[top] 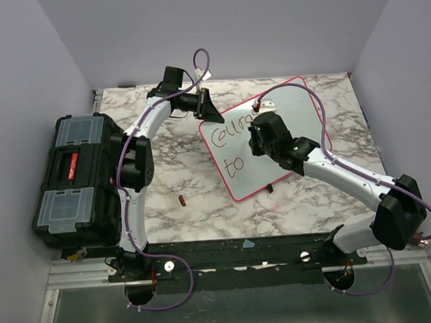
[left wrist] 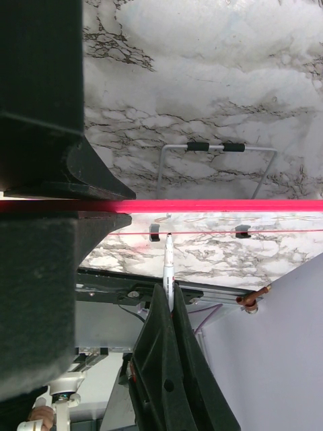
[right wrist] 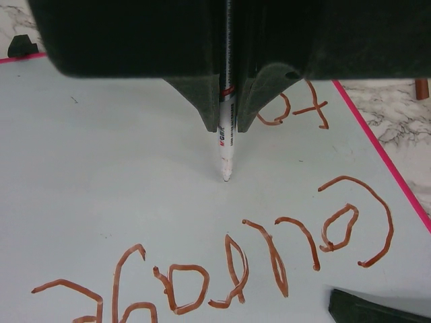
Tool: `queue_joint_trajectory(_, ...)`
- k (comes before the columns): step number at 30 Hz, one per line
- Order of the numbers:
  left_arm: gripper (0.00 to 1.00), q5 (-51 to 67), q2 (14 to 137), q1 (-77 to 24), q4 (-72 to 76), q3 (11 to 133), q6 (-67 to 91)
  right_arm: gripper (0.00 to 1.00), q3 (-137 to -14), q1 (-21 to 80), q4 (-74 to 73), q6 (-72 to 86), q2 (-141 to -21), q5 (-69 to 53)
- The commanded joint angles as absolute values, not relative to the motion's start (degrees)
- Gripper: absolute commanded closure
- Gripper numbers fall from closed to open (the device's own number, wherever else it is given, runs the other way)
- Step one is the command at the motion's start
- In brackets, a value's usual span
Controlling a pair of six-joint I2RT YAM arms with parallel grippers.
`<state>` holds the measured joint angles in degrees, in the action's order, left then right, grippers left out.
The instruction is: Write a sentence on the whiteboard
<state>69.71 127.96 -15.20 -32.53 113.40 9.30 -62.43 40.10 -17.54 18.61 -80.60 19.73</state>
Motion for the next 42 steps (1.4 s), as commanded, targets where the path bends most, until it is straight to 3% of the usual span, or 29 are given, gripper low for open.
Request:
queue_joint_trajectory(1,1.0,69.6,126.9,-14.9,-29.3,113.5,4.1,0.99,-64.0,39.5,-15.0,19.1,-82.1,20.0)
queue_joint_trajectory(42,1.0,69.4,126.5,-14.8,-29.1,113.3,4.0,0.99,-51.3,39.5,-22.4,22.3,-76.2,14.4)
